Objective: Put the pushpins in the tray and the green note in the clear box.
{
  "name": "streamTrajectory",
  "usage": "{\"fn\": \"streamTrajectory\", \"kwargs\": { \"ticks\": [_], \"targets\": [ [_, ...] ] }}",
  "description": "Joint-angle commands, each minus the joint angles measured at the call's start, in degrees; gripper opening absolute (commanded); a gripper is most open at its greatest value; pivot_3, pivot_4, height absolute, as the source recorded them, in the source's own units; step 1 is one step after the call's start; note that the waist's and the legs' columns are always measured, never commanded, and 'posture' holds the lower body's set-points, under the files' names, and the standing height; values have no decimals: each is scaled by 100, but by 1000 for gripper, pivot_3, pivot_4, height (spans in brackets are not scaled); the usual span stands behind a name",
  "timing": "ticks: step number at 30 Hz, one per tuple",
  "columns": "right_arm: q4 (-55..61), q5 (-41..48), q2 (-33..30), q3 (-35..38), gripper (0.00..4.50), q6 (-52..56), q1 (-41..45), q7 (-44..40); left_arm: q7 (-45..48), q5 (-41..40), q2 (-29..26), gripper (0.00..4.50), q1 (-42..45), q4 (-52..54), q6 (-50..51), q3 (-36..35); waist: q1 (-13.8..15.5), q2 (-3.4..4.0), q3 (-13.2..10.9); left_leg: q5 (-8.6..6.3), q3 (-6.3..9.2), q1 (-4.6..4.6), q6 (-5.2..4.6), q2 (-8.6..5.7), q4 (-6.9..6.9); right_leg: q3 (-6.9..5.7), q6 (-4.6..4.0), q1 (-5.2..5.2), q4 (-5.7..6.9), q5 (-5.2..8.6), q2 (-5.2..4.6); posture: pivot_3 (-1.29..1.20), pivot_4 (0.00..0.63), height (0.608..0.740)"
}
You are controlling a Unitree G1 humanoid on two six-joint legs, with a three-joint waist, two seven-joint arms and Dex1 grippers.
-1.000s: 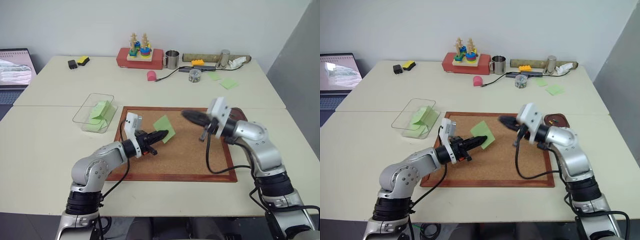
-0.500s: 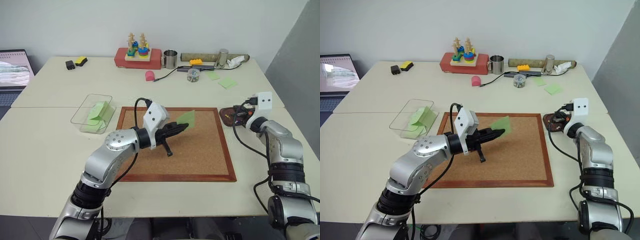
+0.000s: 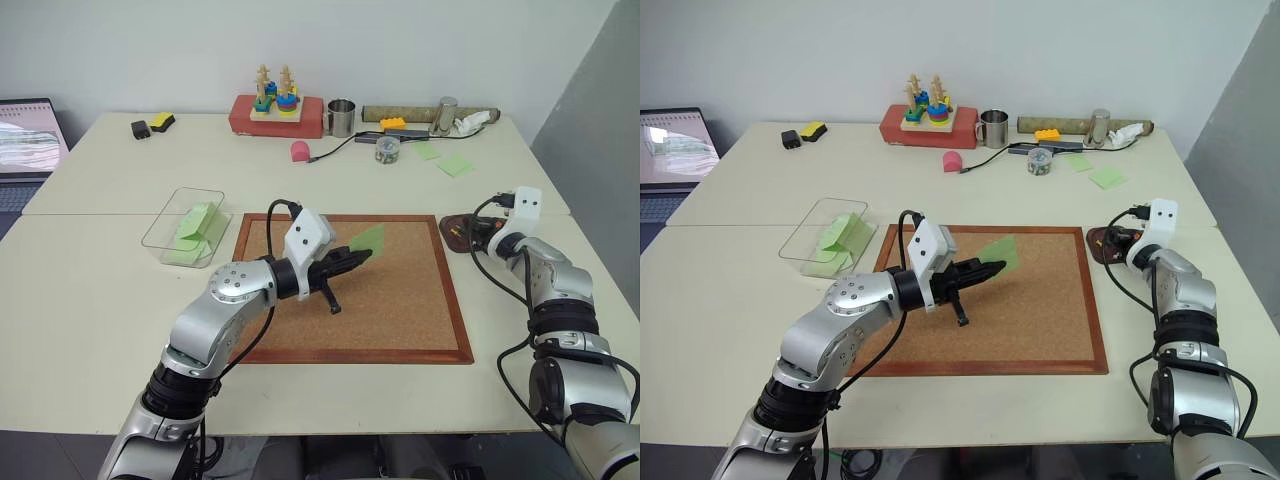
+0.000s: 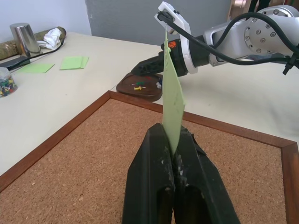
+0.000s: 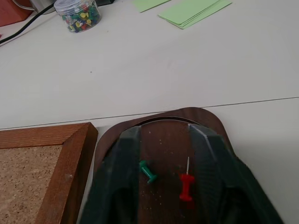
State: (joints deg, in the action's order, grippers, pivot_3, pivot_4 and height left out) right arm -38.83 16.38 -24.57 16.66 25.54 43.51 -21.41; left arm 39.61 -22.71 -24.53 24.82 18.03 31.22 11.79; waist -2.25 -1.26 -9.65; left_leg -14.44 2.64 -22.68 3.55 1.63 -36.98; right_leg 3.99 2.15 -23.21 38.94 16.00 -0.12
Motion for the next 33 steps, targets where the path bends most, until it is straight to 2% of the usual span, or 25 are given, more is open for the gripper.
{"fn": "streamTrajectory", "kwargs": {
  "ticks": [1,6,8,12,14,16,22,24,29,33],
  "targets": [
    [60,35,-112,56,2692,-135,168,-55,-5,-23,-22,0,4,256,3,-132,0,0,0,0,0,0,0,0,0,0,0,0,0,0,0,0,150,740],
    [298,91,-144,99,3756,-267,134,-105,-24,-75,-5,0,45,213,64,-228,0,0,0,0,0,0,0,0,0,-1,0,0,1,0,0,0,150,740],
    [627,212,-154,64,4217,-327,96,-393,-64,-148,11,0,73,164,142,-366,0,2,-1,0,0,0,0,0,0,-1,0,0,0,0,0,0,150,740],
    [1535,344,-247,-278,4217,-220,-138,-1236,-204,-236,-36,0,126,34,266,-752,-11,9,-6,0,3,-1,0,0,0,-3,0,-1,1,0,0,0,150,740],
    [2716,706,-362,-719,4217,143,-455,-2019,-573,-129,-105,0,207,-254,244,-1238,-5,10,-6,0,7,-1,0,1,0,-7,1,-1,0,0,1,0,150,740],
    [3773,1024,-431,-1095,4217,483,-729,-2452,-882,-58,-224,0,235,-521,220,-1716,-34,12,-7,0,15,0,-1,4,1,-15,1,0,2,1,3,0,150,740],
    [5339,1677,-291,-1553,4217,1113,-925,-2628,-1528,354,-585,0,167,-1059,-27,-2441,-57,12,-9,-1,27,-6,0,5,-2,-25,1,-1,4,0,2,0,150,740],
    [5706,1825,-147,-1759,4217,1305,-875,-2546,-2072,648,-636,0,197,-1370,-86,-2719,-37,11,-9,0,26,-8,0,2,-4,-27,1,0,2,0,-3,0,150,740],
    [6192,2022,281,-2215,4217,1564,-722,-2380,-2969,1066,-619,0,319,-1925,-182,-3128,15,8,-11,0,36,-10,0,4,-4,-38,1,-2,4,0,-3,0,150,740],
    [6207,2012,416,-2382,4217,1556,-595,-2398,-3300,1134,-536,0,425,-2129,-90,-3188,57,0,-15,0,38,-13,1,2,-5,-41,1,-3,3,0,-5,0,150,740]
  ]
}}
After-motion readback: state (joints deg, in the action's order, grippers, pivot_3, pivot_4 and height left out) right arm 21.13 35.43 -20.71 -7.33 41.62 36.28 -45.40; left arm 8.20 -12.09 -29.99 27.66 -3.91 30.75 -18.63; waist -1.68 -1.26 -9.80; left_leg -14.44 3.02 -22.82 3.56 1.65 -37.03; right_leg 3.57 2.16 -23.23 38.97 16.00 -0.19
